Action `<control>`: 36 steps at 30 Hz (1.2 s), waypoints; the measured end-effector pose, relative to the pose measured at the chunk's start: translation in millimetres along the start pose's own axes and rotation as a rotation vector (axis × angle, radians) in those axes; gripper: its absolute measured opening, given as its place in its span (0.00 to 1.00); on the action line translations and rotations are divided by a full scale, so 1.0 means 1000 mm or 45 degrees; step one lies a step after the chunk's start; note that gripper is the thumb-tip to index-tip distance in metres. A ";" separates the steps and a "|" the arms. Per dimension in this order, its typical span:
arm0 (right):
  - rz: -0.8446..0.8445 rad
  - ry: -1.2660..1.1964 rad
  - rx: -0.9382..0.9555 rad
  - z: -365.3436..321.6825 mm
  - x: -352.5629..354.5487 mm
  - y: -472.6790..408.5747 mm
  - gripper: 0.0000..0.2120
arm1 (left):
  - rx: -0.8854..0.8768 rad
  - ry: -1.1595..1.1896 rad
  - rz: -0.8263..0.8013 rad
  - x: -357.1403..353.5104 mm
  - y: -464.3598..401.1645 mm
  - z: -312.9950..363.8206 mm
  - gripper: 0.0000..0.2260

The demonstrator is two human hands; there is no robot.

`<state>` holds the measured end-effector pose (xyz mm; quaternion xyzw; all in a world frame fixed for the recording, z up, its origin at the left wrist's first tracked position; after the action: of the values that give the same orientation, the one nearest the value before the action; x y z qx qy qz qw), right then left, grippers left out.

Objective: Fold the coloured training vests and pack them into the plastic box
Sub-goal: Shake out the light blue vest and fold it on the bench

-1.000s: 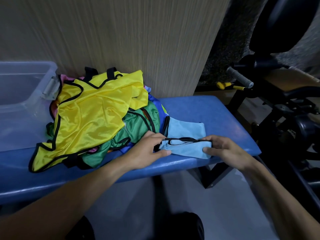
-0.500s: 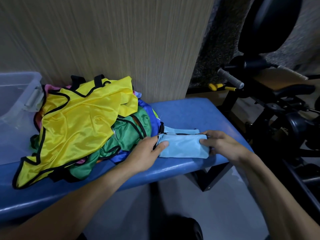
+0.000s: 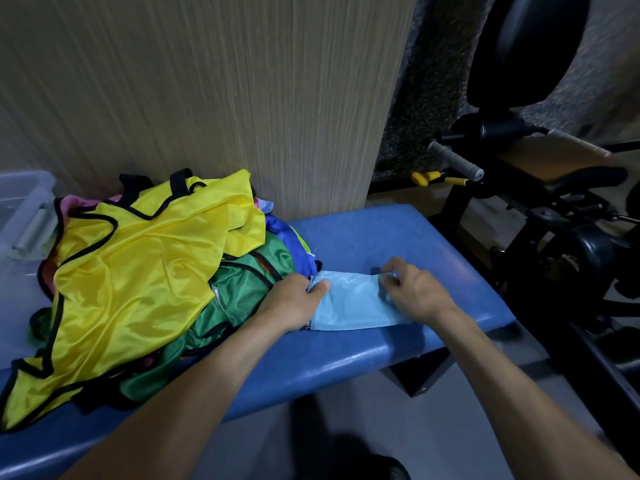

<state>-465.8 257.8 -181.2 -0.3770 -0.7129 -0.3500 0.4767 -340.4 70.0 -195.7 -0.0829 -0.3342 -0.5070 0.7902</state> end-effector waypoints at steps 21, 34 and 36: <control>0.305 0.208 0.468 -0.033 0.012 0.011 0.08 | -0.740 -0.556 0.102 0.008 0.004 0.064 0.09; 0.343 0.101 0.498 -0.027 0.013 0.011 0.15 | -0.844 -0.413 0.017 0.001 -0.006 0.078 0.05; 0.333 0.102 0.509 -0.027 0.011 0.010 0.13 | -0.872 -0.446 0.029 0.003 -0.004 0.080 0.06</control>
<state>-448.9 241.0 -161.4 -0.3503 -0.6935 -0.1519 0.6109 -378.9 103.5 -133.9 -0.4310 -0.2747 -0.5587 0.6532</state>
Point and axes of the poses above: each hand's wrist, its own y-axis away from the middle knuckle, its own x-axis out of the back of the hand, z = x × y, the point moved 10 cm from there along -y, towards the middle knuckle, and after that the axes turned 8 degrees about y, right-handed, at the moved point
